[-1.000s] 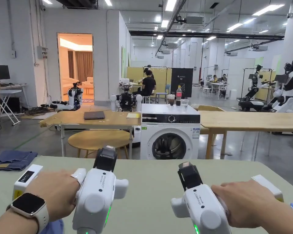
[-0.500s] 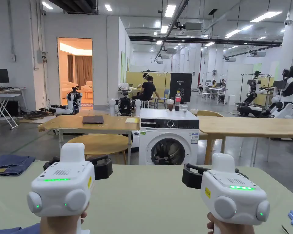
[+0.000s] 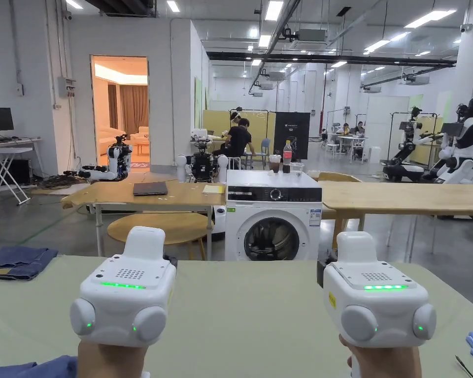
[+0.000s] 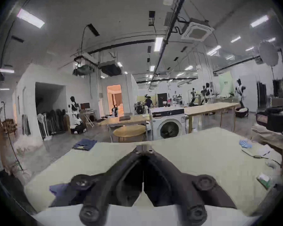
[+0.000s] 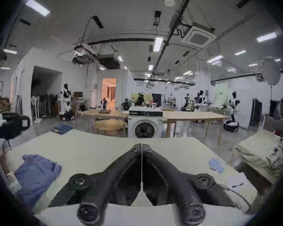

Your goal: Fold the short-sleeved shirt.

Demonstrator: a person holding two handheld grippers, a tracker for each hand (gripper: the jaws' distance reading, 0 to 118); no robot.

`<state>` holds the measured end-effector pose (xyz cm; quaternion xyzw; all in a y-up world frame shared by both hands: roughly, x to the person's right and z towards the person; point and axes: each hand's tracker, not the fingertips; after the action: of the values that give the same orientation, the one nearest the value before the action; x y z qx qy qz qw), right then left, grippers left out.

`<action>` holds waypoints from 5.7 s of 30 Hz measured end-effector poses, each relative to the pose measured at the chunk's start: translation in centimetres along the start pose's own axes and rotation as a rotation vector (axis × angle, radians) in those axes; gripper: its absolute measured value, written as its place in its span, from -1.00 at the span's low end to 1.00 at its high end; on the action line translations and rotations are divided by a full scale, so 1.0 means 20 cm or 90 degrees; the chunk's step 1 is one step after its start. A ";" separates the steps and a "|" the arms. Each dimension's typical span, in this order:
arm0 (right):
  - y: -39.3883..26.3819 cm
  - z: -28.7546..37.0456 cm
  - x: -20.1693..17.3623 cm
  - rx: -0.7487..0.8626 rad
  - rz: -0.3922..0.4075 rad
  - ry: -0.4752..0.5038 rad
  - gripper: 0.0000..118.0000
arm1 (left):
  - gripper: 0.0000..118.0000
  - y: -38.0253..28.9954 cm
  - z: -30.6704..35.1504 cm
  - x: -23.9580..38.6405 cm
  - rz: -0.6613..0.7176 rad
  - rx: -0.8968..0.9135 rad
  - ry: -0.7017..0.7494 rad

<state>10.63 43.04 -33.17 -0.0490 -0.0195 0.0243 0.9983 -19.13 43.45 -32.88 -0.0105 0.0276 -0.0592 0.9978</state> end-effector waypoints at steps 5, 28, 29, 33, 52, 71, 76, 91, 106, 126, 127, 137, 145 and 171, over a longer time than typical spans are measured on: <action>-0.05 0.04 -0.02 0.016 -0.020 0.027 -1.00 | -1.00 -0.03 0.00 -0.03 0.043 -0.028 -0.022; -0.42 0.16 -1.45 -0.031 -0.009 0.418 -1.00 | -1.00 -0.63 0.50 -1.28 -0.009 -0.263 0.270; -0.43 0.14 -1.46 -0.036 -0.002 0.422 -1.00 | -1.00 -0.65 0.43 -1.29 0.020 -0.301 0.243; -0.49 0.08 -1.47 -0.051 0.016 0.420 -1.00 | -1.00 -0.90 0.05 -1.36 0.197 -0.545 0.073; -0.75 -0.19 -1.32 -0.166 0.027 0.346 -1.00 | 0.36 -1.62 -0.59 -1.21 0.132 -0.689 0.053; -0.60 -0.02 -0.33 -0.113 -0.045 0.155 -1.00 | -1.00 -0.61 -0.67 0.13 0.010 -0.461 -0.265; -0.57 0.06 0.08 -0.101 -0.066 0.063 -1.00 | -1.00 -0.47 -0.59 0.83 -0.062 -0.430 -0.400; -0.74 0.09 0.56 -0.145 -0.067 -0.042 -1.00 | 0.07 -0.99 -0.53 1.34 -0.116 -0.524 -0.387; -0.65 0.02 0.10 -0.134 -0.051 0.039 -1.00 | 0.69 -0.64 0.18 -0.19 0.042 -0.232 -0.051; -0.80 -0.10 -0.02 -0.182 -0.032 0.089 -1.00 | -0.49 -1.29 -0.61 -0.70 0.114 -0.664 -0.043; -0.81 -0.11 -0.03 -0.186 -0.028 0.091 -1.00 | 0.18 -1.32 -0.65 -0.70 0.125 -0.663 -0.031; -0.87 -0.15 0.02 -0.206 -0.037 0.079 -1.00 | 0.39 -1.46 -0.79 -0.58 0.112 -0.795 -0.019; -0.88 -0.14 0.14 -0.213 -0.060 0.067 -1.00 | -0.96 -1.34 -0.79 -0.53 0.141 -0.776 -0.058; -1.38 -1.09 0.58 -0.567 -0.044 -0.040 -0.58 | -0.96 -1.02 -0.51 -0.51 0.125 -0.583 -0.093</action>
<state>24.44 14.15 -51.70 -0.4723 -0.0598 -0.0184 0.8792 -32.12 24.19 -41.96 -0.4511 -0.0188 0.0548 0.8906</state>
